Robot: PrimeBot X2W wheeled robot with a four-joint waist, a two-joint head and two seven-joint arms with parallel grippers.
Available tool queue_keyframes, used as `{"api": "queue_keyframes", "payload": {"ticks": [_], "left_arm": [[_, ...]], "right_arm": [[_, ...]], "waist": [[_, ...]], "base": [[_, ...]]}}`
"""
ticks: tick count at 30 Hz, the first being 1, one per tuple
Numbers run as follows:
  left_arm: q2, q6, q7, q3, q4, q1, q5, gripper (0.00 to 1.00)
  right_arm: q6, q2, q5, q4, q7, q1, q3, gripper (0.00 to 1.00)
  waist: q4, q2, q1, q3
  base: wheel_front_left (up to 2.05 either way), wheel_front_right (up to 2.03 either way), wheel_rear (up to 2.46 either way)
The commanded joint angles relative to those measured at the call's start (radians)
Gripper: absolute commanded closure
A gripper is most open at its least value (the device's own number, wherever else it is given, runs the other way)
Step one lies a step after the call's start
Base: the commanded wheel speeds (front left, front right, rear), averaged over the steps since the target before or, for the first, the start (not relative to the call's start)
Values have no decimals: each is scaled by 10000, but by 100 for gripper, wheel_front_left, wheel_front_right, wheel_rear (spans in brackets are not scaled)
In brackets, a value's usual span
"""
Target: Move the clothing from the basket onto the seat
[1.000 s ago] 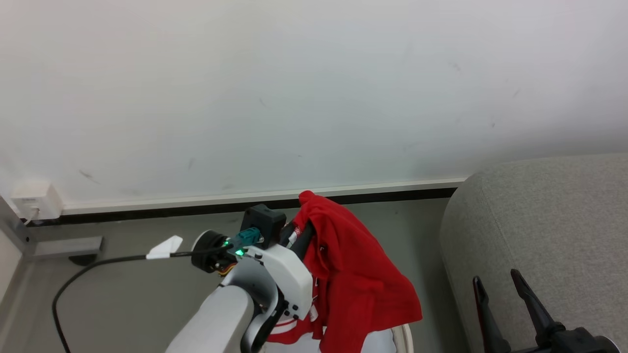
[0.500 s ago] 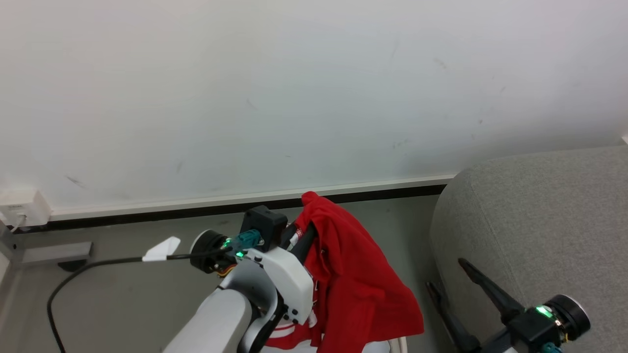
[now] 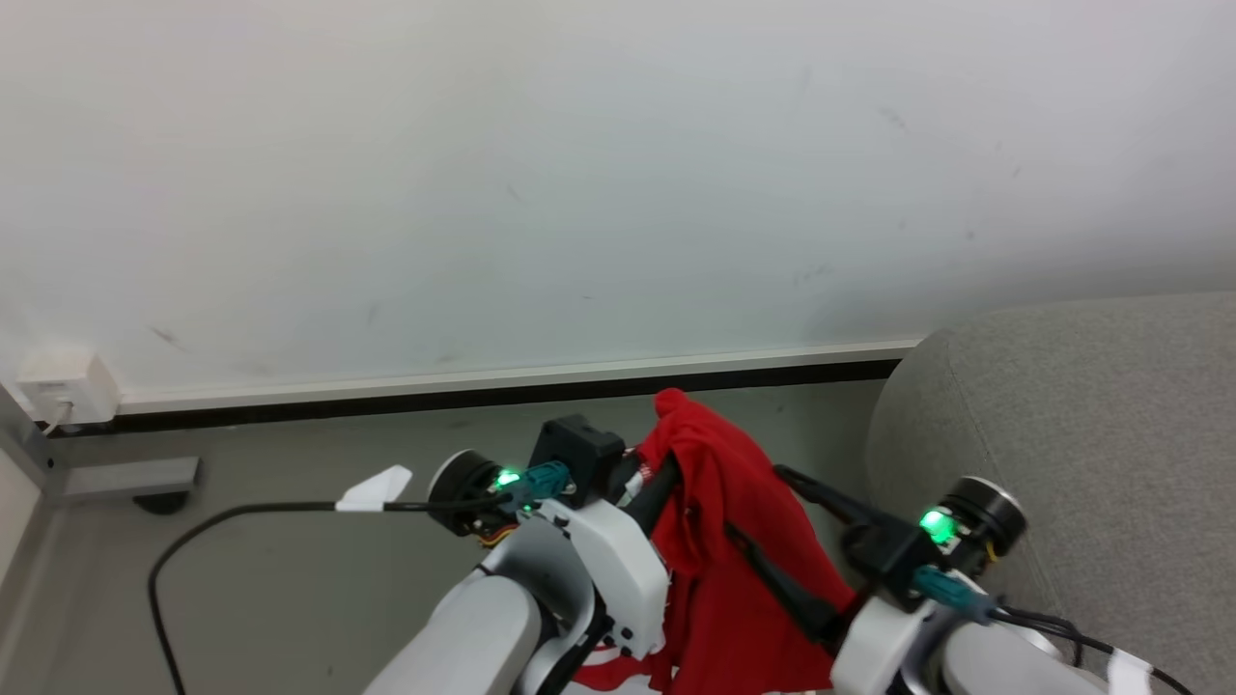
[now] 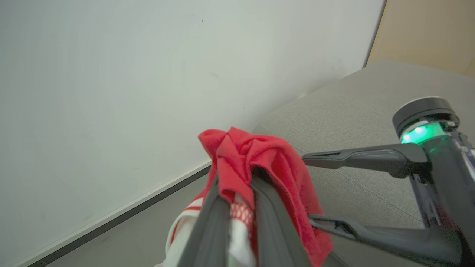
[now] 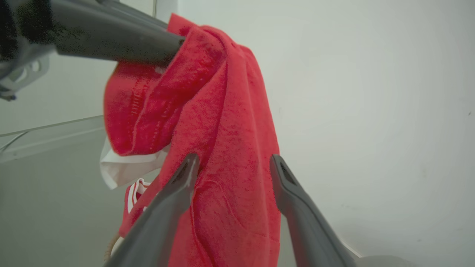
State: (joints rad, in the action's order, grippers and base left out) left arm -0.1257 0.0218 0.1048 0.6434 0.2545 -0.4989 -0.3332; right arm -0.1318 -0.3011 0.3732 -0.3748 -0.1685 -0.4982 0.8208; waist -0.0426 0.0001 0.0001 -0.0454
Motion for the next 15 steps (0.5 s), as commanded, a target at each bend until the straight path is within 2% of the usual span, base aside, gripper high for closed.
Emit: {"api": "queue_keyframes", "payload": {"ticks": [1,6,9,10,11,15], "left_arm": [[63,-33,3,29,-42,-160,-43,100],[238,-127,41,276,50,-281,-121,100],[339,-196,46,402,122,-364,-170,100],[362,-210,43,439,146,-383,-188,100],[373,-207,35,477,177,-407,-199,100],[368,-216,25,511,298,-487,-253,100]], "right_arm": [[20,103,120,-279,-78,-328,279,0],[20,813,515,-1874,-397,-1384,1493,0],[20,1268,778,-2948,-669,-1766,1765,0],[20,1447,963,-3233,-751,-1821,1732,31],[20,1596,1089,-3499,-816,-1865,1736,100],[20,1880,1451,-4193,-966,-2039,1611,100]], "waist": [[54,-1,-1,2],[184,-1,-1,-17],[309,-1,-1,-49],[342,-1,-1,-58],[378,-1,-1,-71],[462,-1,-1,-100]], "base": [[0,0,0],[0,0,0],[0,0,0],[0,0,0],[0,0,0],[0,0,0]]}}
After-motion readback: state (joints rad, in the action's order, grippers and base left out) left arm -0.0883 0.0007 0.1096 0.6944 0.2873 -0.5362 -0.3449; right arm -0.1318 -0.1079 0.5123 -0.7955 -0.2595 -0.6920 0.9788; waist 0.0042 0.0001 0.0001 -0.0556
